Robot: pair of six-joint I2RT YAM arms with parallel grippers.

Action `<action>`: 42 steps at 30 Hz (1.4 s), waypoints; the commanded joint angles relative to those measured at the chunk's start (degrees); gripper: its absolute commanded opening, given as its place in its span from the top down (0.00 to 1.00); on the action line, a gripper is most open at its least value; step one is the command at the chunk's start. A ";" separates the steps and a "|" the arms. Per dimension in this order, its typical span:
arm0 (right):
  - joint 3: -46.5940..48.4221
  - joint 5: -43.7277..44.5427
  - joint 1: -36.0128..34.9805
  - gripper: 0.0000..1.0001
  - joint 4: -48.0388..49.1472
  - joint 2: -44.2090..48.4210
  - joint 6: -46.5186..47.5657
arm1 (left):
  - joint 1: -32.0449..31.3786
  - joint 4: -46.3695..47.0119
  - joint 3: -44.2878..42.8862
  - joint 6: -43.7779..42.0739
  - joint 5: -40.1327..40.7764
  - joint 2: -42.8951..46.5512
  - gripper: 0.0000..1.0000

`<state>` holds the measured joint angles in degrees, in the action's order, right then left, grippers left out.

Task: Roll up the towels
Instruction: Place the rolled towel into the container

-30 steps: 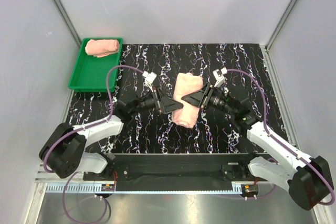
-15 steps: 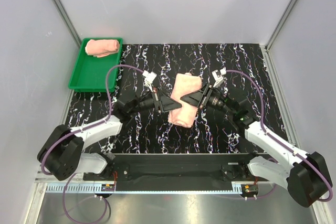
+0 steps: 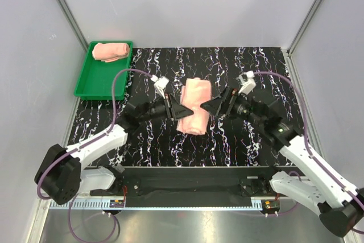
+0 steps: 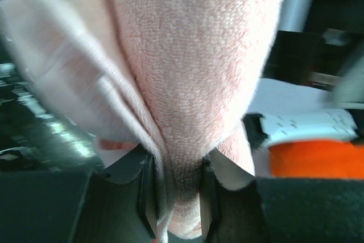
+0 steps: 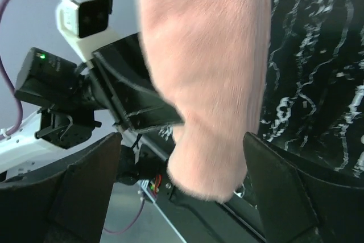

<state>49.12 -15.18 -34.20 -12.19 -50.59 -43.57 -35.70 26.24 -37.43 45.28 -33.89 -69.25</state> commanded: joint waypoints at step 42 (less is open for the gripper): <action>-1.84 7.27 -0.43 0.05 -12.43 -3.46 0.59 | 50.12 21.41 -29.34 13.61 33.71 -43.05 1.00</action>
<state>47.27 -6.28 -34.26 -28.64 -52.66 -43.77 14.92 44.12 -60.45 60.99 -2.90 -109.14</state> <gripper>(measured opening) 0.954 0.301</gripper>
